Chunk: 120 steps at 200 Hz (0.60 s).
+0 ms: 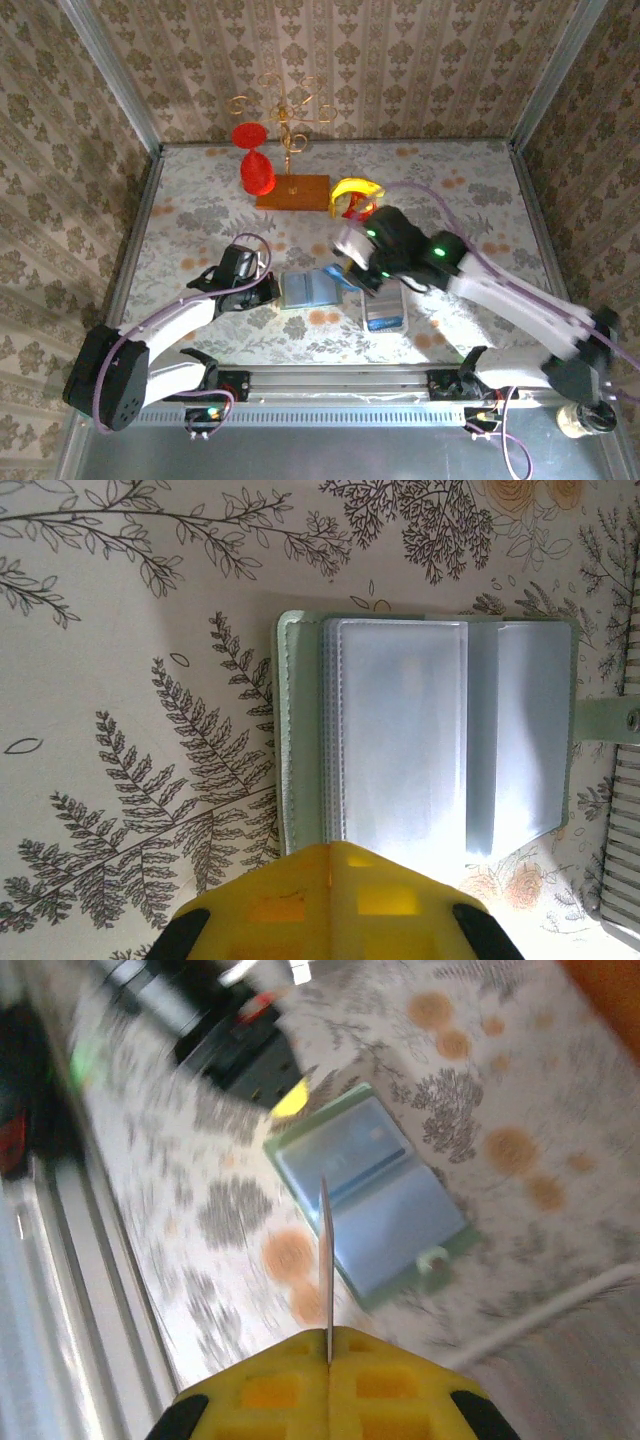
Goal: Put the credit cards into the card holder
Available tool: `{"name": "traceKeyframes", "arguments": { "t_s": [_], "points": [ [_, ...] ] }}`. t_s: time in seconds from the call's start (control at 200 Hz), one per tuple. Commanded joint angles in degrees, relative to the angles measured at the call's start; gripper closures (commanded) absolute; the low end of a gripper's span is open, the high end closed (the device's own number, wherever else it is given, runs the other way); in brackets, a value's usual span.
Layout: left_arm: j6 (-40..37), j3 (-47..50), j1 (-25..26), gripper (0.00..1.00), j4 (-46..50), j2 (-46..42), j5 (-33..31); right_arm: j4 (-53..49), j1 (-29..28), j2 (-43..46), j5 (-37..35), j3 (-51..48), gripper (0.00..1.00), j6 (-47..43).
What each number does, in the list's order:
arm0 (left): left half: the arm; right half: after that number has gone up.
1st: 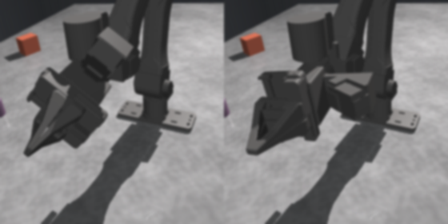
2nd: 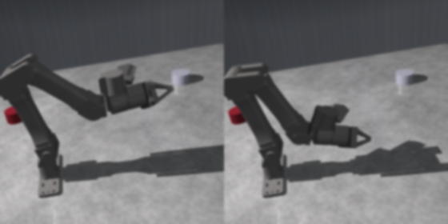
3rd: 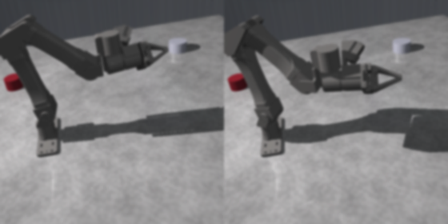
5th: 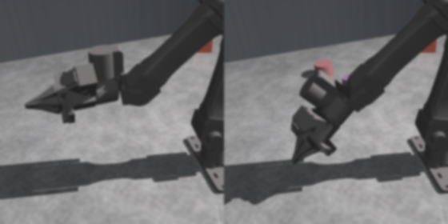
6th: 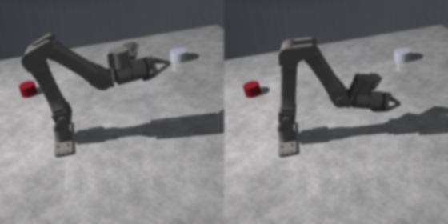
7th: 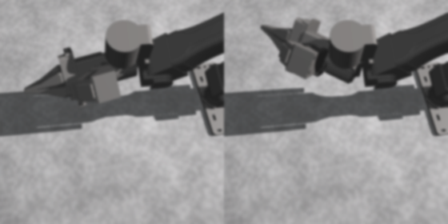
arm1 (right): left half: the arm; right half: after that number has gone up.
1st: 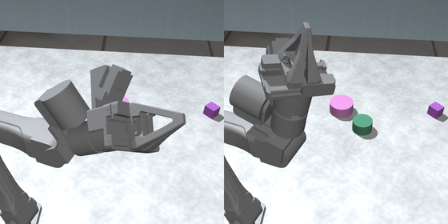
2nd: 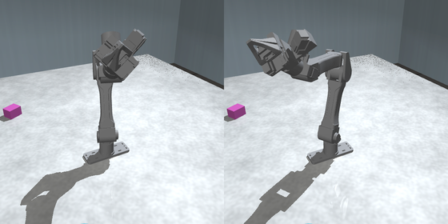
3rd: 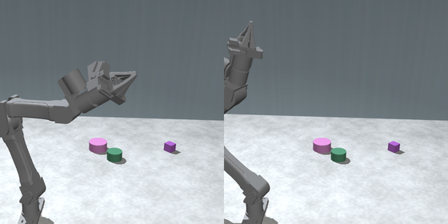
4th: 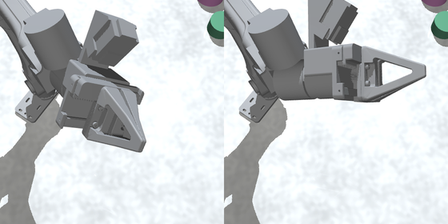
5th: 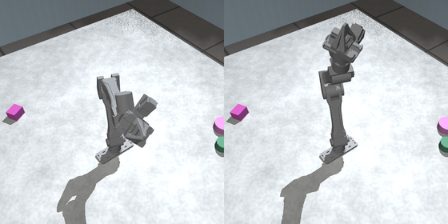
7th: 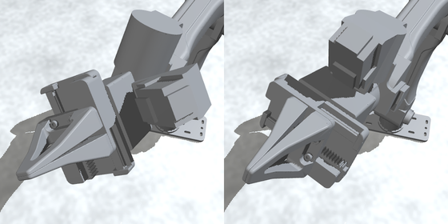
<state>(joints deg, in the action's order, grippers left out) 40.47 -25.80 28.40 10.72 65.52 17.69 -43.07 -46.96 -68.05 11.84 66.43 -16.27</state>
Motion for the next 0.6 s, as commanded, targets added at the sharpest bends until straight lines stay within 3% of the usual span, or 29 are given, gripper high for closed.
{"name": "traceKeyframes", "arguments": {
  "t_s": [0.0, 0.19, 0.44, 0.595],
  "points": [
    [-1.6, -0.8, -0.3, 1.0, 0.7, -1.0, 0.7, -18.1, 0.1, 5.9, -1.7, -2.8, 1.0, -29.5],
    [-0.9, -0.2, -0.2, 1.0, 0.5, -1.3, 0.1, -31.4, -0.2, 4.2, -1.6, -3.6, 1.0, -36.8],
    [-0.2, 0.1, 0.1, 1.0, 1.0, -1.9, -0.6, -17.3, -4.3, 3.7, -8.9, -11.4, 1.0, -39.7],
    [0.6, 0.7, 0.3, 1.0, 0.6, -2.1, -0.9, -13.6, -4.8, 0.0, -10.6, -12.3, 1.0, -40.4]
  ]
}}
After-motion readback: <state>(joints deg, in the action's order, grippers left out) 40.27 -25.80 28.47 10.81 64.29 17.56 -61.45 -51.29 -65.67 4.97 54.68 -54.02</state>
